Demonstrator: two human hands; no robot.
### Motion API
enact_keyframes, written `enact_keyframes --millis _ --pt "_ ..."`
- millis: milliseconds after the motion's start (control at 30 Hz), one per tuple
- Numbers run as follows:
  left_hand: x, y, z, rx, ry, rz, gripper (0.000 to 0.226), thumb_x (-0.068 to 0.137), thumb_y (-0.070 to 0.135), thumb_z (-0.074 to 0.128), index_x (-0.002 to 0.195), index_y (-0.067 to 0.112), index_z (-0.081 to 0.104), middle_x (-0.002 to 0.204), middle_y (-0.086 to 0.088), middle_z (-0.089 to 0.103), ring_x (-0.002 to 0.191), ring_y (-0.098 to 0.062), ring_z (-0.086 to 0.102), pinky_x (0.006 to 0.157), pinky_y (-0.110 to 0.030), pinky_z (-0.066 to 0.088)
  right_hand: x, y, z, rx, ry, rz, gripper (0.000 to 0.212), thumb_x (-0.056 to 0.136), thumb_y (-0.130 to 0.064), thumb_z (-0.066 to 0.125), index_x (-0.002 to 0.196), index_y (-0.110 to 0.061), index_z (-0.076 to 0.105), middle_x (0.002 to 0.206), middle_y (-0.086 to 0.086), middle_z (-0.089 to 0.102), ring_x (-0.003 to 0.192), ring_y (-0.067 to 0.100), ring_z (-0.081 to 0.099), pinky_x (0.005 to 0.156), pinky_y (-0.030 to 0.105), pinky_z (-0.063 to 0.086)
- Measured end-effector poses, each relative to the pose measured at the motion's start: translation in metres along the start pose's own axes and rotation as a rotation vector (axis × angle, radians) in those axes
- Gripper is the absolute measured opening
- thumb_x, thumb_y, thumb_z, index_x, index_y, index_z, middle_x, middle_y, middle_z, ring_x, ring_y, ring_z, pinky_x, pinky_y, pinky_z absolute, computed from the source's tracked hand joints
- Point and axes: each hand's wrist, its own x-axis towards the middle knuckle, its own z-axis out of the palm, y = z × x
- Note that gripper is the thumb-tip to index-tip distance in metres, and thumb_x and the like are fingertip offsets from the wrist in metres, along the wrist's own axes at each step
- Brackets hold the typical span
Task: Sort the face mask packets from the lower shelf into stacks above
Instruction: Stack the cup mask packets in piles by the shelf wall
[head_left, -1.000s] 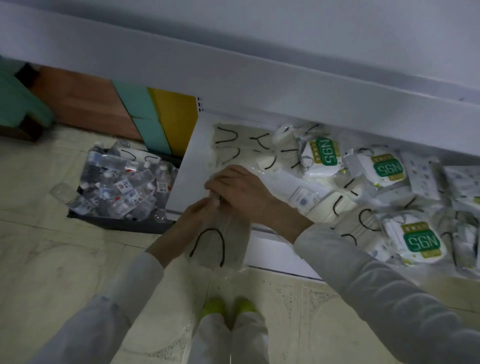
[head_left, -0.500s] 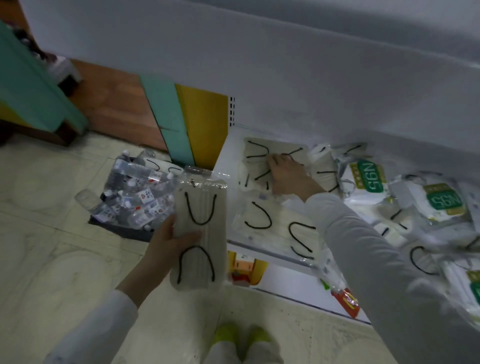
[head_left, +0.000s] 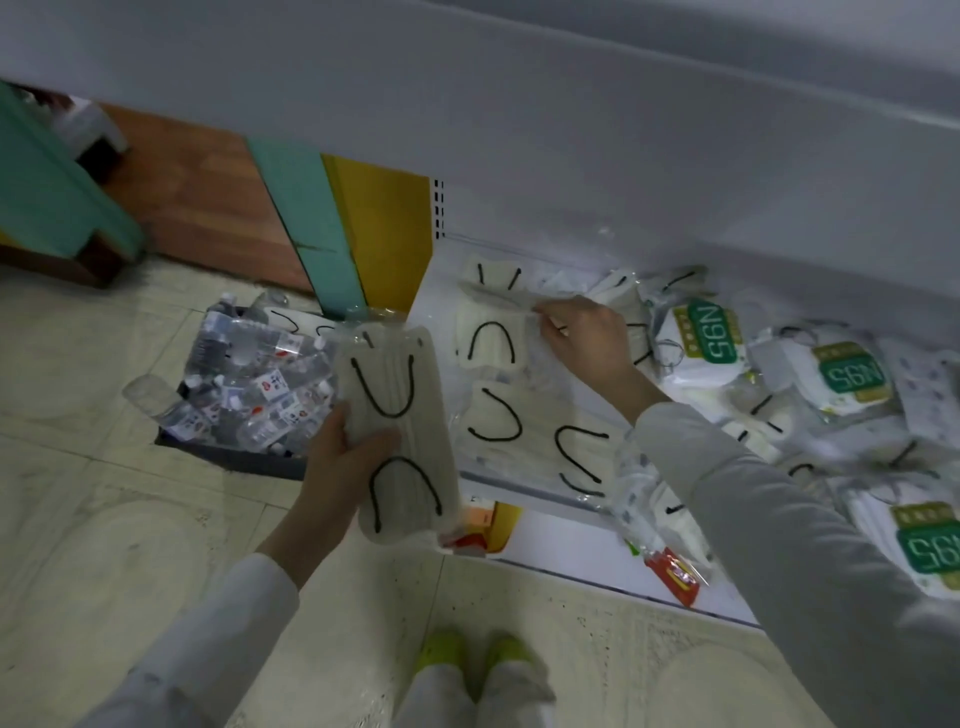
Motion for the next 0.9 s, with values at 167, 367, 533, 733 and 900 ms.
enact_keyframes --millis 167,367,533,733,900 --pt "0.000 0.010 0.026 -0.026 0.048 0.071 0.032 0.085 0.002 0.062 0.114 0.009 0.050 0.104 -0.009 0.061 0.094 -0.025 0.060 0.069 -0.031 0.053 -0.001 -0.046 -0.047 0.154 0.275 -0.235 0.025 0.084 -0.016 0.052 0.091 -0.004 0.073 0.070 0.008 0.069 0.061 0.023 0.064 0.052 0.025 0.050" --pt "-0.016 0.050 0.075 -0.132 -0.029 0.041 0.027 0.101 0.031 0.039 0.115 0.015 0.053 0.105 -0.009 0.063 0.101 -0.024 0.060 0.082 -0.034 0.053 -0.036 -0.124 -0.086 0.357 -0.140 -0.078 0.017 0.081 -0.015 0.052 0.065 -0.008 0.053 0.060 0.006 0.051 0.055 0.023 0.049 0.054 0.027 0.037" --pt "-0.035 0.071 0.082 -0.153 -0.124 -0.033 0.028 0.101 0.016 0.034 0.113 0.003 0.056 0.103 -0.013 0.064 0.102 -0.026 0.059 0.084 -0.030 0.048 -0.055 -0.143 -0.115 0.559 -0.395 0.149 0.016 0.084 -0.020 0.063 0.094 -0.010 0.070 0.087 0.002 0.070 0.078 0.012 0.062 0.070 0.021 0.048" --pt "-0.059 0.093 0.034 0.084 -0.266 -0.022 0.033 0.087 -0.001 0.057 0.120 0.007 0.058 0.105 -0.010 0.069 0.103 -0.024 0.064 0.082 -0.032 0.053 -0.087 -0.137 -0.188 0.767 -0.252 0.215 0.034 0.084 -0.002 0.064 0.117 -0.011 0.067 0.099 -0.003 0.069 0.075 -0.004 0.063 0.066 0.008 0.049" --pt "-0.107 0.148 -0.004 0.799 -0.658 0.269 0.052 0.088 0.028 0.062 0.135 0.014 0.045 0.134 -0.005 0.054 0.121 -0.014 0.051 0.099 -0.018 0.039 -0.118 -0.155 -0.251 0.215 0.013 -0.134 0.065 0.075 -0.037 0.062 0.132 -0.009 0.049 0.122 0.008 0.054 0.109 0.014 0.049 0.090 0.018 0.039"
